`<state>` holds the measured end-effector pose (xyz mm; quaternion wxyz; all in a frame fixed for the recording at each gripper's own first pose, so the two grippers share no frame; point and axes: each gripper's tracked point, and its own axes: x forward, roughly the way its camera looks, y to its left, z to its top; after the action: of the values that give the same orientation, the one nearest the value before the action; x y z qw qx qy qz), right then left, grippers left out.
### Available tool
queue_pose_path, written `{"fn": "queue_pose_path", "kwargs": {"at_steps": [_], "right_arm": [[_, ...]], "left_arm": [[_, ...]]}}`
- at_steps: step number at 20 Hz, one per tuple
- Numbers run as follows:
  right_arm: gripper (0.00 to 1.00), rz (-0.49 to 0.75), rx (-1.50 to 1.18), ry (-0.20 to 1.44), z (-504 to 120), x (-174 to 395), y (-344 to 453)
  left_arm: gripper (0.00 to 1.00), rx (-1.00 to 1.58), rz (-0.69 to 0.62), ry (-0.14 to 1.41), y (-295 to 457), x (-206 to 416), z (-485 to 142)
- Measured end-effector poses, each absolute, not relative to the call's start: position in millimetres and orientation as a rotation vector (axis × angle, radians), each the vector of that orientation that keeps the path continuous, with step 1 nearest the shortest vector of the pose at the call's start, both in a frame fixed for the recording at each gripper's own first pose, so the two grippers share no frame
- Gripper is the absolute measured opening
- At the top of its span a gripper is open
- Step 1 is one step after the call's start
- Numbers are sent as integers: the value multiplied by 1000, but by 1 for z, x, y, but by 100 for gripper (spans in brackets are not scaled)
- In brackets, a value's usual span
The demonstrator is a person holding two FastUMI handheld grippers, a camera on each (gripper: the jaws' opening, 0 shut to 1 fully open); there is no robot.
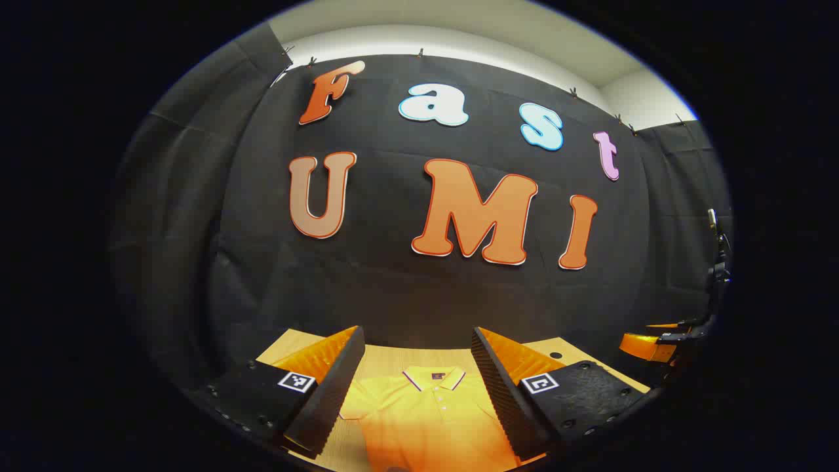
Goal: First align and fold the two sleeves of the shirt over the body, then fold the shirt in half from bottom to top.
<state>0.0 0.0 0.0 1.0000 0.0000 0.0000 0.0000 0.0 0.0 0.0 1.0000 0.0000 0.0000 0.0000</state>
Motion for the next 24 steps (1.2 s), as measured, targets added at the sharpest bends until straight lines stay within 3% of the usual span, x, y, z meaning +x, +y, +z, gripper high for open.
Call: {"fn": "queue_pose_path", "kwargs": {"at_steps": [2,24], "right_arm": [[98,40,35,-31,4,-2,9],[97,12,29,-46,10,-7,2]], "left_arm": [[98,-1,14,5,5,0,-2],[98,-5,26,-19,19,-21,2]]}}
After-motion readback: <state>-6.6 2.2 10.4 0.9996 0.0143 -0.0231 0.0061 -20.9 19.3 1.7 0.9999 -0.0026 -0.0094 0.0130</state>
